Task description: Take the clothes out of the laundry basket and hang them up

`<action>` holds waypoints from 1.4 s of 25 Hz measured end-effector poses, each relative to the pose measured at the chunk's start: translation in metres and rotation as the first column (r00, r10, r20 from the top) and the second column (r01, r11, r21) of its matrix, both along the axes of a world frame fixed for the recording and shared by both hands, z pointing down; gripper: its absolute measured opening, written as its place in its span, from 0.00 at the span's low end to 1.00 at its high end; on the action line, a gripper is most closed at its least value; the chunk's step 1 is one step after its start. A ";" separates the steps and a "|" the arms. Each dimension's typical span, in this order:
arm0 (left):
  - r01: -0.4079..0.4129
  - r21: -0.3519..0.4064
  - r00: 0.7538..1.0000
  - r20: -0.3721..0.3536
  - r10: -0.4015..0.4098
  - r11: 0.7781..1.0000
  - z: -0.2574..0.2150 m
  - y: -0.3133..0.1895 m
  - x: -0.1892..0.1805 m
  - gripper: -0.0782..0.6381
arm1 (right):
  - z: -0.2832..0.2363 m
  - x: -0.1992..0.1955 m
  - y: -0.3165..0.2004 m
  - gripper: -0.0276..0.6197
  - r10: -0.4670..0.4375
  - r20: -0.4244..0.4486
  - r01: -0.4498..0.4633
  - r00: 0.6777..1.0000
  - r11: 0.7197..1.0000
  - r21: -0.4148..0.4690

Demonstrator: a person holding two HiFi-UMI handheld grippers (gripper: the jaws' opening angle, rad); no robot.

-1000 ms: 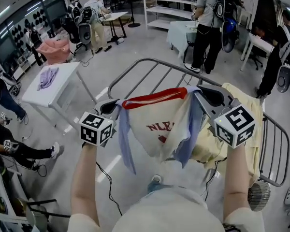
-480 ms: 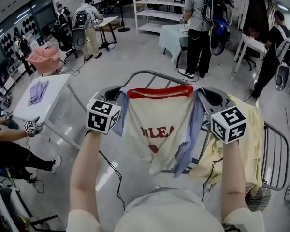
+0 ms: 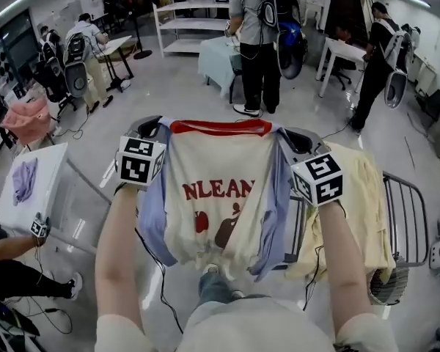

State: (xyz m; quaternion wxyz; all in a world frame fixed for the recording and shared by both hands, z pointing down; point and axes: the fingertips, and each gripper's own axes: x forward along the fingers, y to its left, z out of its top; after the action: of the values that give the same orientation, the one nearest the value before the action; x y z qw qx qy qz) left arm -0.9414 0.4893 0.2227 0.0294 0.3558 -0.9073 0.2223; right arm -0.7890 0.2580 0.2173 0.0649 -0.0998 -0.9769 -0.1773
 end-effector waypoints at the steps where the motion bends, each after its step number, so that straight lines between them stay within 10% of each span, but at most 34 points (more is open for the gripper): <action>1: -0.009 -0.004 1.000 0.009 0.009 1.000 0.003 -0.005 -0.007 0.13 | 0.005 -0.003 -0.002 0.08 0.016 -0.002 -0.016 1.000 1.000 0.008; 16: -0.233 -0.141 0.972 0.005 0.236 0.962 0.039 -0.126 -0.148 0.13 | 0.035 -0.092 -0.083 0.08 0.323 -0.082 -0.319 0.943 0.946 0.059; 35: -0.322 -0.196 0.932 -0.237 0.273 0.926 0.164 -0.228 -0.226 0.13 | 0.142 -0.165 -0.166 0.08 0.516 -0.300 -0.521 0.803 0.851 0.068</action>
State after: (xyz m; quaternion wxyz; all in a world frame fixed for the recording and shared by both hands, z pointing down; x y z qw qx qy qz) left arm -1.1675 0.2618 0.3865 0.1301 0.5051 -0.8022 0.2904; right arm -0.9538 0.0925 0.3588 0.2609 0.1438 -0.9462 -0.1262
